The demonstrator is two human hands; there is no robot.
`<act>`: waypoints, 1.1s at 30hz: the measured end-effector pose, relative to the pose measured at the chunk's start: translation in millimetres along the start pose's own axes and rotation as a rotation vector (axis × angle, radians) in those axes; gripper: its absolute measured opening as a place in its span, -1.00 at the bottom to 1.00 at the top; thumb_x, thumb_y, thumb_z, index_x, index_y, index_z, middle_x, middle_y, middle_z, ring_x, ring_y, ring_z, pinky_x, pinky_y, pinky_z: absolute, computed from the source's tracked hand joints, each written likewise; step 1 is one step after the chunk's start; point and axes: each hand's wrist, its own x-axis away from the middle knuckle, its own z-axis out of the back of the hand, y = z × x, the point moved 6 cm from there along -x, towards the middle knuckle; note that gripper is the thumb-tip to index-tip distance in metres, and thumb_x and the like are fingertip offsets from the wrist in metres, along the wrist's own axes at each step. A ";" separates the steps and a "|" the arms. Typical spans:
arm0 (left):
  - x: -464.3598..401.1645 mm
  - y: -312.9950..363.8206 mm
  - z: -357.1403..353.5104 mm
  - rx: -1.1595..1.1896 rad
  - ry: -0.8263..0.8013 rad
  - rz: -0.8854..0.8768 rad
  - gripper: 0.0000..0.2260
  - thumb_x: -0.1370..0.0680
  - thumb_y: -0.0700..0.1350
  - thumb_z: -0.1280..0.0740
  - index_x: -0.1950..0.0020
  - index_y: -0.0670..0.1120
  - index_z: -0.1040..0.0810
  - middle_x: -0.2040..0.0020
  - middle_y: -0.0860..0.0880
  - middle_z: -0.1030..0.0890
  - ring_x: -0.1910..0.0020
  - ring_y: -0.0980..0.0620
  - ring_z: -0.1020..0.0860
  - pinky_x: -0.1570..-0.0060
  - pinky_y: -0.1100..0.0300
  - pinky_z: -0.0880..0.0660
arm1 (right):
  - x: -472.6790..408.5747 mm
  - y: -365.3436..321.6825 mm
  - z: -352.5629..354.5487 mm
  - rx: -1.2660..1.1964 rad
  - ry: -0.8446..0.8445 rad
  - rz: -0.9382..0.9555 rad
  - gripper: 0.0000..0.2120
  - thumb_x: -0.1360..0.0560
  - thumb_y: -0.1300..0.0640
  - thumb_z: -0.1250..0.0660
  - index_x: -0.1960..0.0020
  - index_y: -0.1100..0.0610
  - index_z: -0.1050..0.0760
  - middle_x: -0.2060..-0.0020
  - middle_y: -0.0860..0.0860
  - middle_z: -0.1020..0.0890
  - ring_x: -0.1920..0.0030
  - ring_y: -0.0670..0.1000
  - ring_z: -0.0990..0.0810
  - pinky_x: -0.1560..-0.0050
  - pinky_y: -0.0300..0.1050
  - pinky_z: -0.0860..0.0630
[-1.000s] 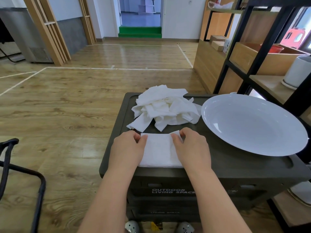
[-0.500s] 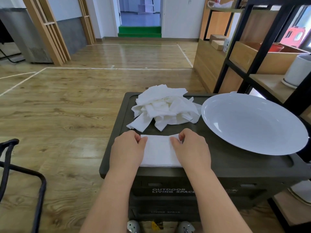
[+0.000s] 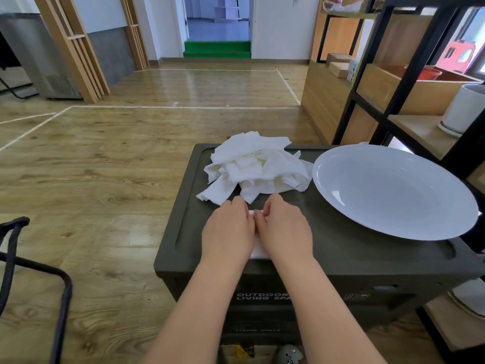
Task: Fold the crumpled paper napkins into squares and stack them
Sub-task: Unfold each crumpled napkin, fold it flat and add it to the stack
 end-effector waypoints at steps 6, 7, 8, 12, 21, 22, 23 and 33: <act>-0.9 -24.1 5.4 0.002 0.002 0.105 -0.88 -0.62 -0.03 -0.16 0.01 -0.04 -0.42 0.12 0.04 -0.48 0.20 0.05 -0.42 0.26 0.18 -0.28 | -2.6 29.2 5.9 -0.008 -0.002 -0.134 -0.78 -0.58 -0.05 -0.18 0.09 0.09 -0.39 0.23 -0.01 -0.52 0.24 -0.01 -0.46 0.27 -0.16 -0.34; -0.9 -29.3 7.1 0.002 -0.001 0.121 -0.88 -0.62 -0.02 -0.16 0.01 -0.04 -0.43 0.12 0.04 -0.48 0.20 0.06 -0.42 0.26 0.19 -0.28 | -2.7 32.5 7.7 -0.006 0.003 -0.146 -0.78 -0.58 -0.06 -0.19 0.10 0.09 -0.39 0.25 -0.02 -0.51 0.25 -0.02 -0.47 0.28 -0.17 -0.34; -0.9 -33.5 8.7 0.003 -0.006 0.129 -0.88 -0.62 -0.02 -0.17 0.01 -0.04 -0.43 0.12 0.04 -0.49 0.20 0.06 -0.43 0.27 0.20 -0.29 | -2.9 34.5 8.3 -0.004 0.001 -0.152 -0.77 -0.58 -0.06 -0.19 0.12 0.09 -0.39 0.28 -0.03 -0.50 0.26 -0.02 -0.47 0.29 -0.17 -0.34; 0.2 -41.7 12.0 0.016 -0.018 0.151 -0.89 -0.62 -0.02 -0.17 0.04 -0.02 -0.41 0.16 0.05 -0.49 0.25 0.08 -0.43 0.40 0.22 -0.23 | -3.5 36.6 8.0 -0.011 -0.010 -0.161 -0.77 -0.58 -0.06 -0.19 0.12 0.08 -0.39 0.32 -0.05 -0.47 0.28 -0.04 -0.47 0.30 -0.19 -0.34; 3.2 -43.4 20.4 0.097 0.119 0.169 -0.86 -0.62 -0.01 -0.19 0.10 -0.02 -0.40 0.23 0.07 -0.49 0.28 0.11 -0.45 0.41 0.27 -0.25 | -5.5 44.9 11.6 0.052 -0.017 -0.189 -0.80 -0.59 -0.02 -0.18 0.12 0.09 -0.39 0.31 -0.05 -0.48 0.33 -0.09 -0.41 0.32 -0.21 -0.33; 2.3 -44.4 26.2 0.120 0.169 0.176 -0.86 -0.61 0.00 -0.20 0.11 -0.02 -0.41 0.24 0.06 -0.50 0.29 0.11 -0.45 0.42 0.26 -0.25 | -5.2 45.7 12.5 0.030 -0.009 -0.193 -0.80 -0.58 -0.01 -0.19 0.14 0.09 -0.39 0.32 -0.04 -0.48 0.35 -0.09 -0.40 0.34 -0.22 -0.33; 0.1 -45.6 33.0 0.134 0.222 0.177 -0.87 -0.60 0.00 -0.23 0.10 -0.02 -0.41 0.23 0.06 -0.51 0.29 0.10 -0.47 0.42 0.27 -0.26 | -5.2 46.4 13.5 0.001 -0.002 -0.198 -0.79 -0.57 -0.01 -0.21 0.17 0.08 -0.39 0.33 -0.04 -0.48 0.36 -0.10 -0.40 0.35 -0.22 -0.33; -35.3 -36.3 19.4 0.016 0.092 0.033 -0.76 -0.46 0.04 -0.43 -0.08 0.04 -0.51 -0.07 0.09 -0.41 -0.15 0.07 -0.32 0.02 0.25 -0.34 | -8.3 47.9 28.7 -0.138 0.142 -0.140 -0.76 -0.55 -0.04 -0.27 0.24 0.04 -0.40 0.39 -0.07 -0.50 0.37 -0.09 -0.49 0.37 -0.30 -0.39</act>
